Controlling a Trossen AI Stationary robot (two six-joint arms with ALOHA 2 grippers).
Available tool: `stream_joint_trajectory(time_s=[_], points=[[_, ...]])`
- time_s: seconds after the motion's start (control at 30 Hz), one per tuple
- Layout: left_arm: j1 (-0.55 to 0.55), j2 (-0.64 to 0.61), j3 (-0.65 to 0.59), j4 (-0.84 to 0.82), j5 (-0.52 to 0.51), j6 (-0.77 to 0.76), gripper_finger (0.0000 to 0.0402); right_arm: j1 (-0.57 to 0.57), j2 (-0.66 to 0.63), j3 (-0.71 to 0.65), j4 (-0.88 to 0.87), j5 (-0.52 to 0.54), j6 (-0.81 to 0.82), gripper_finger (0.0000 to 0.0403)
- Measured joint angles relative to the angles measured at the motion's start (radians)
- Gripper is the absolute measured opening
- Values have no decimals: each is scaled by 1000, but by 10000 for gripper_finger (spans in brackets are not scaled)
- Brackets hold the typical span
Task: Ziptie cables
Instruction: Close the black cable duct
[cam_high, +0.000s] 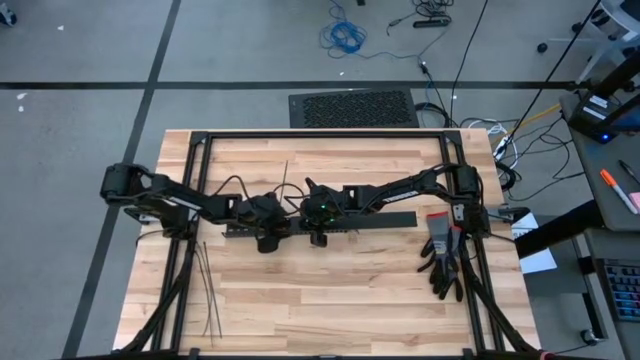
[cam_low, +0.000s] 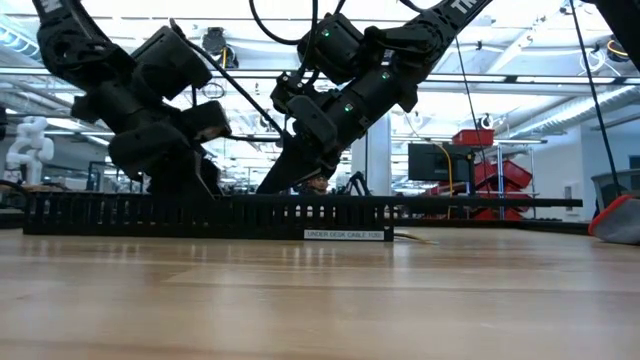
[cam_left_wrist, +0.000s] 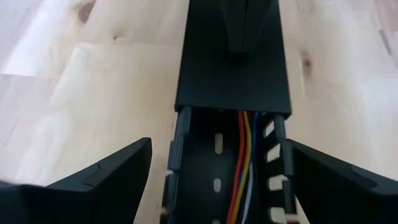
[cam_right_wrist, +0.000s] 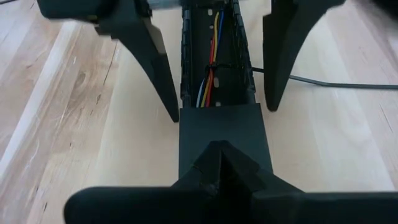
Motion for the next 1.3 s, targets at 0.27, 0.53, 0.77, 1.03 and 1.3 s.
stream_joint_trajectory(time_s=[0.27, 0.53, 0.77, 1.03, 1.3], points=[[0, 41, 0, 49, 0, 0, 349, 0, 0, 0, -1, 0, 0, 0], [0, 41, 0, 24, -7, -1, 340, 0, 0, 0, -3, 0, 0, 0], [-1, 41, 0, 19, -11, -17, 289, 0, 0, 0, -3, -2, 0, 0], [-1, 40, 0, 18, -14, -20, 262, -1, 0, 0, 5, -20, 4, 0], [-9, 40, 0, 22, -27, -26, 250, -1, 3, -1, 32, -23, -5, 0]])
